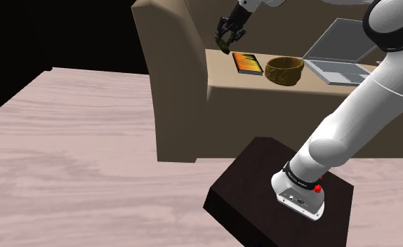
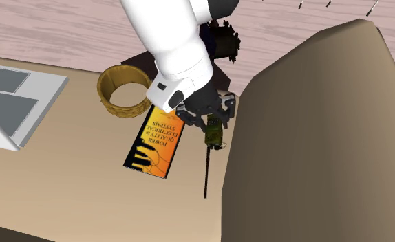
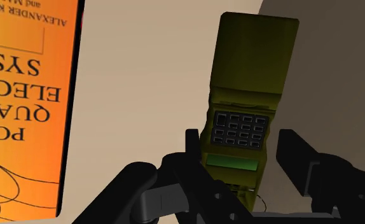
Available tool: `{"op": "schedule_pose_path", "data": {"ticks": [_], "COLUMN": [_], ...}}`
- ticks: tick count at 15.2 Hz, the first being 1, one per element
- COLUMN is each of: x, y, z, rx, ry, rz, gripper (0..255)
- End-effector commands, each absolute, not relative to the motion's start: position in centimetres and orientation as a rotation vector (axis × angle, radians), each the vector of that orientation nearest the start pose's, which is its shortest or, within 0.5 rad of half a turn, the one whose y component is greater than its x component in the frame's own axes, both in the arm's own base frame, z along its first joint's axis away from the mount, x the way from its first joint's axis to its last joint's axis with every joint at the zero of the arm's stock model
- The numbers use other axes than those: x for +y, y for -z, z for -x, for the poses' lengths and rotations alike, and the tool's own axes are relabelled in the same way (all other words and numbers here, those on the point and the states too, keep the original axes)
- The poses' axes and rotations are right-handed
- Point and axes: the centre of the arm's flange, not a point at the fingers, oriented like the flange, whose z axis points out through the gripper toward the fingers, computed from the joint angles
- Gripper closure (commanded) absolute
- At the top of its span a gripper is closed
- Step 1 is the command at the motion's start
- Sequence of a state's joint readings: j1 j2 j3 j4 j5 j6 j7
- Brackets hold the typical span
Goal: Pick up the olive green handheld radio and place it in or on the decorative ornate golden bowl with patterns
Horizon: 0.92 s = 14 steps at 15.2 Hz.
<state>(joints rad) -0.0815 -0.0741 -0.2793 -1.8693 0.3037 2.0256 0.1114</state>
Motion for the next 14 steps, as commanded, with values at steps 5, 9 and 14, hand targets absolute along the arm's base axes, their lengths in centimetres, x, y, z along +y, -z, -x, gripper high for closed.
{"op": "schedule_pose_path", "data": {"ticks": [5,9,14], "x": [-18.7,-18.7,-18.7], "y": [-59.9,-62.0,-64.7], "z": [-53.1,-53.1,-53.1], "rx": [0.808,0.808,0.808], "ry": [0.376,0.376,0.376], "rz": [2.724,2.724,2.724], "gripper": [255,255,255]}}
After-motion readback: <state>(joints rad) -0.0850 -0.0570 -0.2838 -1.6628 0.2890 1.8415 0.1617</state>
